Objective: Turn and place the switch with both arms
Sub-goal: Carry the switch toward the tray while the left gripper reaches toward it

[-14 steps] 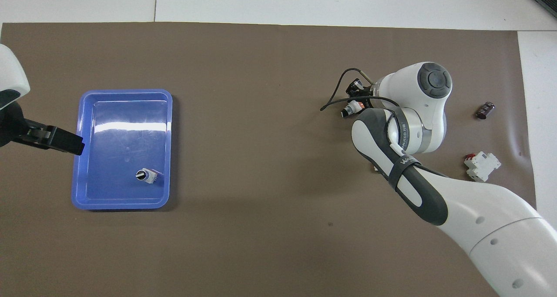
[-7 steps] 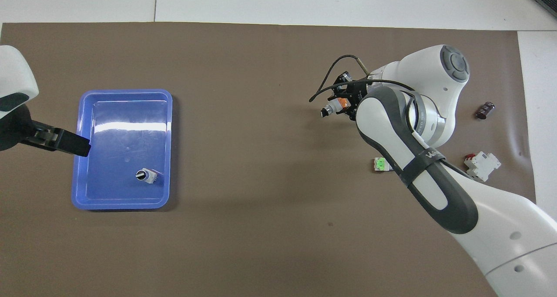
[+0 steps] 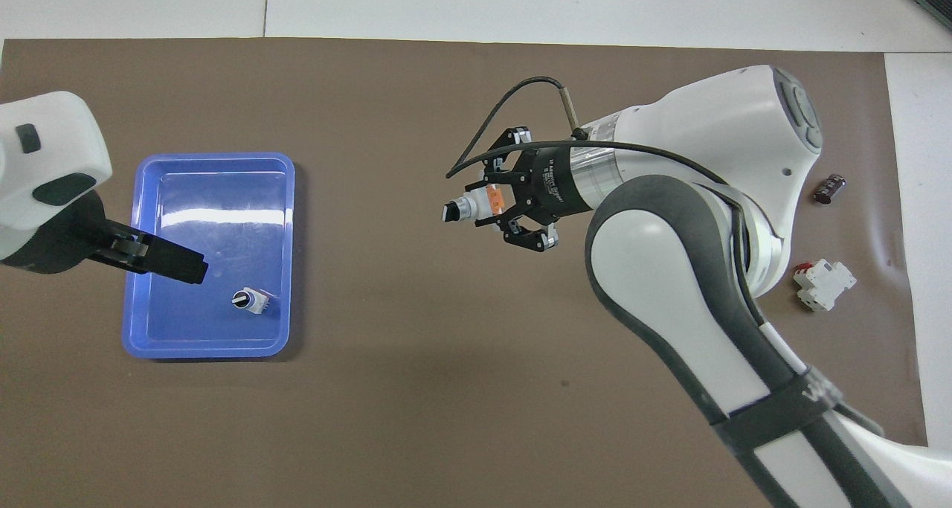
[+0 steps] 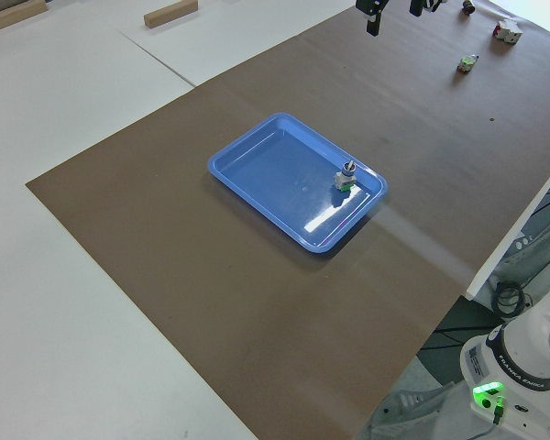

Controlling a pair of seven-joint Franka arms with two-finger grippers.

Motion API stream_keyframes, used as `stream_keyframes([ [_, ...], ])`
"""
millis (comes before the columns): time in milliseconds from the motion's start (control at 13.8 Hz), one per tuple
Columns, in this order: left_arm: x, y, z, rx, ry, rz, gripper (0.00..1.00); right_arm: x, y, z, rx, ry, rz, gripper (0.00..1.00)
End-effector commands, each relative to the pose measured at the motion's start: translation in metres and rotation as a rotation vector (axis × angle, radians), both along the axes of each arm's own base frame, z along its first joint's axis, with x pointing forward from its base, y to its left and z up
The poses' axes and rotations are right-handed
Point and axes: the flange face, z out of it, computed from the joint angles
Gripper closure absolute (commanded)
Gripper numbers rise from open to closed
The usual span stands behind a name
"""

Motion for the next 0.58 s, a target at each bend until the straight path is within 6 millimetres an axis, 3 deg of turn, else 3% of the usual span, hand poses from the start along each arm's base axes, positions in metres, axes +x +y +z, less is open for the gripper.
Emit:
stream_keyframes([
  [0,-0.019,-0.018,-0.002,-0.006,-0.006,-0.022,0.06,-0.008,0.015,0.026,0.097,0.073,-0.08,1.0],
  [145,-0.016,-0.035,0.001,-0.084,-0.045,-0.031,0.1,-0.019,0.026,0.042,0.143,0.137,-0.133,1.0],
  [290,-0.013,-0.046,0.0,-0.206,-0.057,-0.023,0.2,-0.022,0.029,0.051,0.195,0.198,-0.189,1.0],
  [507,-0.006,-0.058,-0.007,-0.398,-0.132,0.029,0.22,-0.027,0.043,0.05,0.217,0.202,-0.23,1.0],
])
